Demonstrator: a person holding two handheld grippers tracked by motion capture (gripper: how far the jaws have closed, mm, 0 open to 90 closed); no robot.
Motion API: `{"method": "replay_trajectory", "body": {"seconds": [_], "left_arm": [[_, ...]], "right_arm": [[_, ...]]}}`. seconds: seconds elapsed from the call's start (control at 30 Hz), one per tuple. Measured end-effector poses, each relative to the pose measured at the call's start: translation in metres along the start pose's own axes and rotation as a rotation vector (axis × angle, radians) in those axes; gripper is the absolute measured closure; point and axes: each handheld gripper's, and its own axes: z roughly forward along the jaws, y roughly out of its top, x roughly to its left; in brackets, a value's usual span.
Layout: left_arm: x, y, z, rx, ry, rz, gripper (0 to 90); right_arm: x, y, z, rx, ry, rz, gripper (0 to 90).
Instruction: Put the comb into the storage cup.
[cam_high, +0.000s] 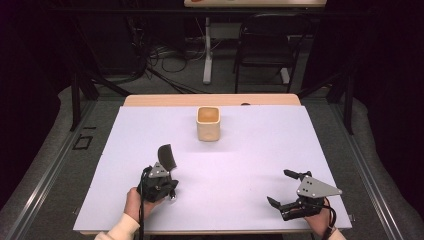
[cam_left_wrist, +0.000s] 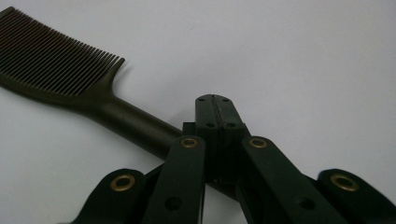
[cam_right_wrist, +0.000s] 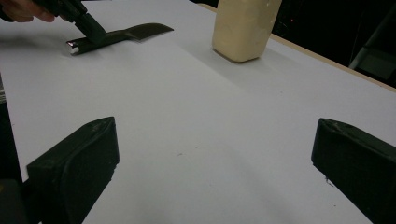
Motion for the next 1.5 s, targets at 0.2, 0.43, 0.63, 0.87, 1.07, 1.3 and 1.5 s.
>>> {"method": "replay_trajectory", "body": {"seconds": [0.2, 0.43, 0.63, 0.87, 1.07, 1.3, 1.5], "left_arm": [[0.001, -0.001, -0.001, 0.009, 0.013, -0.001, 90.0], [0.001, -0.001, -0.001, 0.025, 0.034, 0.012, 90.0], [0.005, -0.003, -0.004, 0.028, 0.059, 0.012, 90.0], [0.010, -0.004, -0.005, 0.030, 0.076, -0.005, 90.0], [0.012, -0.004, -0.006, 0.034, 0.092, -0.006, 90.0], [0.014, -0.004, -0.005, 0.039, 0.109, -0.001, 90.0], [0.018, -0.004, -0.004, 0.043, 0.113, 0.001, 90.0]], "right_arm": [[0.000, 0.000, 0.000, 0.000, 0.002, 0.002, 0.3], [0.001, 0.000, 0.000, 0.000, 0.001, -0.001, 0.3], [0.000, 0.000, 0.000, 0.004, 0.001, -0.005, 0.4], [0.001, 0.000, 0.000, 0.010, 0.000, -0.002, 0.4], [0.000, 0.000, 0.001, 0.016, 0.003, 0.002, 0.4], [0.000, 0.000, 0.001, 0.015, 0.003, -0.001, 0.4], [0.000, 0.000, 0.001, 0.016, 0.003, 0.004, 0.5]]}}
